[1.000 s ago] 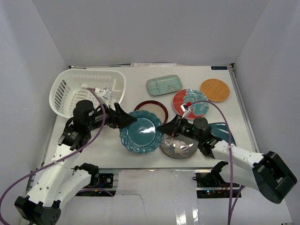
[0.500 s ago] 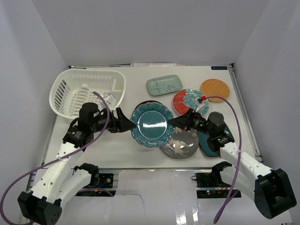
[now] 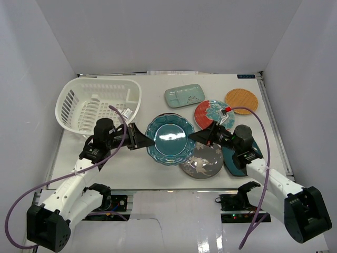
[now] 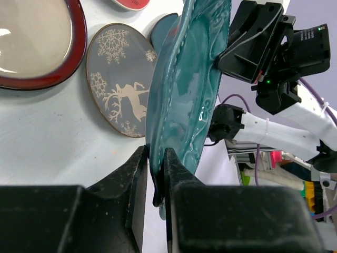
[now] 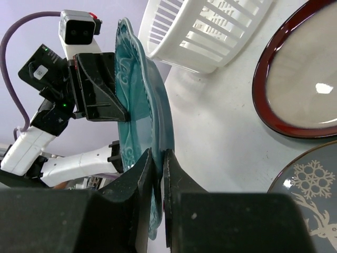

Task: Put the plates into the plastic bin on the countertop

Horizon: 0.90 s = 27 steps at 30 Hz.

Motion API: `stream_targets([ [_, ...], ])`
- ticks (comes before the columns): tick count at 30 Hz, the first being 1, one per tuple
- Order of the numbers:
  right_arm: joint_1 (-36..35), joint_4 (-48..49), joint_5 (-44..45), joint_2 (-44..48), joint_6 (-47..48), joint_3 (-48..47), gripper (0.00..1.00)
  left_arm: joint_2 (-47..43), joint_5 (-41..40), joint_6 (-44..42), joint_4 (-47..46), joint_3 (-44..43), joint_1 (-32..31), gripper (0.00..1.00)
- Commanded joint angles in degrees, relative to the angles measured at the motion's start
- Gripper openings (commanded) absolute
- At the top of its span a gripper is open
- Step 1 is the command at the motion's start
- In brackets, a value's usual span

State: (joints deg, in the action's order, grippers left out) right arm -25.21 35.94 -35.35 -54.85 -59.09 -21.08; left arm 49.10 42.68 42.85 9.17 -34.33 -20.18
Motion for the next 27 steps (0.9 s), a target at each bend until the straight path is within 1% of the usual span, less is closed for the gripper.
stream_targets([
  [1,-0.1,8.1,-2.9,0.5,-4.5,-2.2,0.1,0.5,5.3,3.5,-8.7,0.7,-0.4,0.0],
  [3,-0.2,7.0,-2.8,1.0,-3.9,-1.6,0.23,0.8,4.9,4.7,-11.5,1.1,-0.5,0.0],
  [4,-0.2,5.8,-2.5,1.3,-3.2,-1.7,0.4,0.8,4.0,6.5,-13.5,1.2,-0.5,0.0],
  [5,-0.1,4.5,-2.4,2.2,-2.4,-2.0,0.5,0.8,3.6,7.4,-14.5,0.9,-0.4,0.0],
  [6,-0.2,2.3,-1.8,2.8,-1.3,-2.1,0.57,0.7,2.9,8.3,-15.1,0.3,-0.4,0.0],
  [7,-0.1,1.7,-1.6,3.5,-0.9,-2.1,0.7,0.8,0.8,9.0,-16.0,-0.4,-0.3,0.0],
  [10,0.2,-1.3,-1.0,6.1,0.4,-2.3,0.85,2.1,-1.2,12.3,-19.1,-3.6,1.2,0.0],
  [12,0.4,-2.3,-1.2,7.9,0.8,-2.1,0.88,3.1,-2.1,15.4,-20.9,-5.9,3.2,0.0],
  [15,0.8,-4.8,-0.4,11.2,1.3,-1.2,0.91,5.1,0.3,21.3,-26.6,-7.2,9.6,0.0],
  [16,0.8,-5.9,0.1,12.2,1.6,-1.2,0.93,5.6,0.6,22.2,-27.1,-7.9,13.7,0.0],
  [17,0.9,-9.4,0.7,14.0,3.4,-1.2,0.94,5.6,0.7,22.8,-26.6,-8.5,15.8,0.0],
  [18,1.0,-11.3,1.9,14.7,4.6,-1.2,0.94,5.5,0.9,23.4,-26.4,-8.9,19.9,0.0],
  [19,0.9,-13.2,2.5,15.5,5.8,-1.6,0.95,5.2,0.7,23.4,-24.4,-9.8,23.7,0.0],
  [20,1.0,-17.0,3.0,16.6,8.2,-1.9,0.95,4.6,0.1,23.1,-22.6,-10.3,26.0,0.0],
  [21,1.0,-18.6,4.1,17.1,9.3,-2.0,0.95,4.2,-1.9,22.7,-20.6,-10.8,28.5,0.0],
  [22,0.9,-20.2,4.8,17.9,10.3,-2.5,0.95,4.0,-3.3,21.2,-16.1,-12.1,32.4,0.0],
  [23,0.9,-21.5,5.3,18.2,11.3,-2.6,0.95,4.2,-6.0,19.6,-12.4,-13.1,33.8,0.0],
  [24,1.0,-23.2,5.9,18.5,12.4,-2.7,0.95,4.4,-12.9,17.8,-9.6,-14.1,35.2,0.0],
  [25,1.0,-23.8,6.1,18.9,12.9,-2.9,0.95,4.5,-15.8,16.3,-6.3,-14.2,35.8,0.0],
  [26,1.0,-24.5,6.3,19.0,13.6,-3.2,0.95,4.6,-18.6,15.6,-5.5,-14.3,36.6,0.0],
  [27,1.0,-26.3,6.7,19.2,14.9,-3.4,0.95,4.9,-23.9,15.0,-4.4,-14.5,37.6,0.0],
])
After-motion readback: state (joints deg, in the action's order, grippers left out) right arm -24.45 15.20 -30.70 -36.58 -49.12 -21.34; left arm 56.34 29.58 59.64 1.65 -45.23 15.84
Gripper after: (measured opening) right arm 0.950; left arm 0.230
